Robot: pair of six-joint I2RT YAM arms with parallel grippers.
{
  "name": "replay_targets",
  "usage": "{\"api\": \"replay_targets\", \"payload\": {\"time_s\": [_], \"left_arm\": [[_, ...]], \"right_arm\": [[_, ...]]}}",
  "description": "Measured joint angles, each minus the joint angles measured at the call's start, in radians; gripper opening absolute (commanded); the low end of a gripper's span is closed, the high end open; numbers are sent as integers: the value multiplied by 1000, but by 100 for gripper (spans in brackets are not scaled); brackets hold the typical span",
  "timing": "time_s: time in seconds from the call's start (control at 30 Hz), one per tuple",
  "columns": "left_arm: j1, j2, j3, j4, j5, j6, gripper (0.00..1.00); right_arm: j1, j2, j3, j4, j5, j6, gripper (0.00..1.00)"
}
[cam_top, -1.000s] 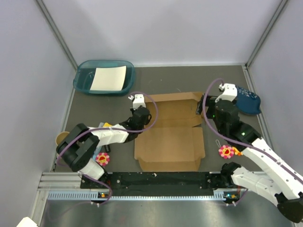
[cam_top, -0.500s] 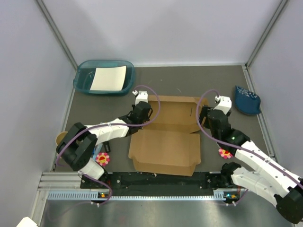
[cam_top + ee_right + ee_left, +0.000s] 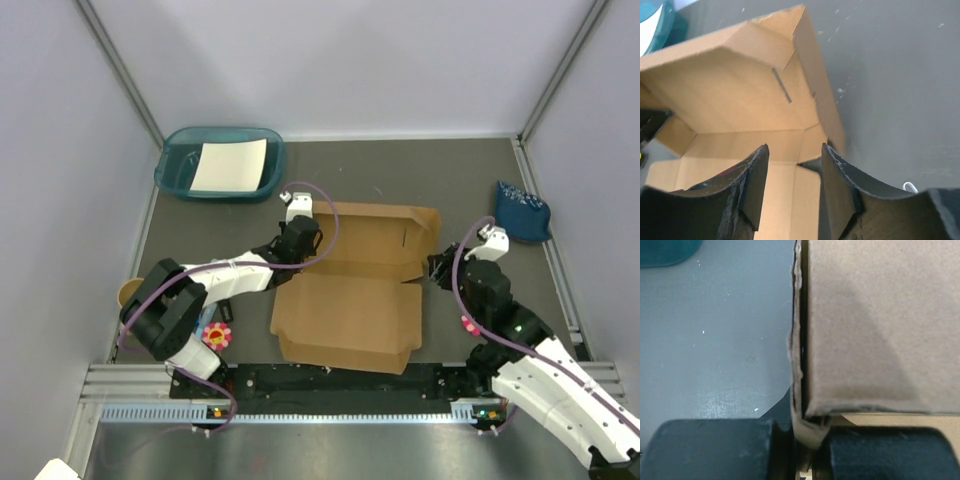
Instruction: Fold the paper box
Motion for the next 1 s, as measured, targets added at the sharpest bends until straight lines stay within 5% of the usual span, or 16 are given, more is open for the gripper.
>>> {"api": "replay_targets", "payload": {"time_s": [0.17,0.77,0.8,0.93,1.0], "left_arm": [[-1,0,-6,12,-19,-14,0],[1,3,23,-52,-32,-20,0],[3,10,35,-63,-27,-19,0],[9,37,79,-102,-2,-7,0],[10,50,100,-120,13,-2,0]], "right_arm": [[41,-37,-47,-43,-99,65,0],[98,315,-154,-85,-180,284,0],[98,295,-149,-92,-180,282,3],[99,175,-85,-147,-142,258,46],[99,120,-20,-164,-107,227,56]]}}
